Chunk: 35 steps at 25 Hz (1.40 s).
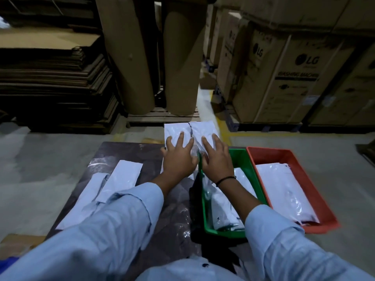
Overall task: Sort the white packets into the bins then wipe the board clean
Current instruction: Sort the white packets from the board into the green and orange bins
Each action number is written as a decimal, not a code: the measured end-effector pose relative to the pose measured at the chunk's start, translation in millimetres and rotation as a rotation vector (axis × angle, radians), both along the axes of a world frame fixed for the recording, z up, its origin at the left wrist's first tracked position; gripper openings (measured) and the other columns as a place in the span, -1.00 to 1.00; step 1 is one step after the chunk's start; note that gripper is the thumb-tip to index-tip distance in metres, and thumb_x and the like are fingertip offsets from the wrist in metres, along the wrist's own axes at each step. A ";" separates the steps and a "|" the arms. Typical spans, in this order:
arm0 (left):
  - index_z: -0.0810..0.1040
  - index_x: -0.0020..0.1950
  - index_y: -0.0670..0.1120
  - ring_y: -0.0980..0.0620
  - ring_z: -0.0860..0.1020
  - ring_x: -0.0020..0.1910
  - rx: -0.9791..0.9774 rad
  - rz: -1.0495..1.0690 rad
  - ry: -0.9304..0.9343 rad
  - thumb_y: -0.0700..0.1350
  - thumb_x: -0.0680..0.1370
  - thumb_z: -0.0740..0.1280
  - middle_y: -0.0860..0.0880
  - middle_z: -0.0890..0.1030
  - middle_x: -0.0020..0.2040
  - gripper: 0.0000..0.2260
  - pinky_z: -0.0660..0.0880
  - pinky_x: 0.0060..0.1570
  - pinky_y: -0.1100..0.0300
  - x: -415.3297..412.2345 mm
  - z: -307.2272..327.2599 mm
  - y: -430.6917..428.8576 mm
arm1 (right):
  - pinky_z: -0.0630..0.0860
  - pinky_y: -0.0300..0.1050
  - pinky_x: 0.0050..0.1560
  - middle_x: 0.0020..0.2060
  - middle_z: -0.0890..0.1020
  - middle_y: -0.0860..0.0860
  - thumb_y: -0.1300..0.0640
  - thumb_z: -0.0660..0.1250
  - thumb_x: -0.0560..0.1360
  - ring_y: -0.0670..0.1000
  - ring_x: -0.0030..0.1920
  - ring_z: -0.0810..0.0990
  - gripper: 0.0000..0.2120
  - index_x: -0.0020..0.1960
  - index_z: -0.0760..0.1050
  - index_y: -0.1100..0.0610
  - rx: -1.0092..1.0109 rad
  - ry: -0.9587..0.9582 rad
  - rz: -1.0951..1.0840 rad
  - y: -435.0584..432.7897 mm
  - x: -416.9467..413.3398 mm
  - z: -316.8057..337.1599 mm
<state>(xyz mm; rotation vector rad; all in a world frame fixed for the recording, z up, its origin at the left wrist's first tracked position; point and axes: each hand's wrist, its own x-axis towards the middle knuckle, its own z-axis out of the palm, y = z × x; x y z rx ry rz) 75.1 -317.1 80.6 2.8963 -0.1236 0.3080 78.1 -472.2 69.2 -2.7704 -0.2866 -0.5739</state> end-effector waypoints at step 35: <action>0.23 0.59 0.18 -0.30 0.06 0.57 -0.108 -0.278 0.219 0.17 0.58 0.19 -0.01 0.06 0.67 -0.44 0.16 0.42 -0.36 -33.4 -11.2 -318.4 | 0.20 0.23 0.36 0.53 0.14 0.11 -0.13 0.42 0.37 0.26 0.46 0.14 -0.18 0.51 0.09 -0.10 -0.321 0.584 -0.431 -290.7 -55.8 -53.4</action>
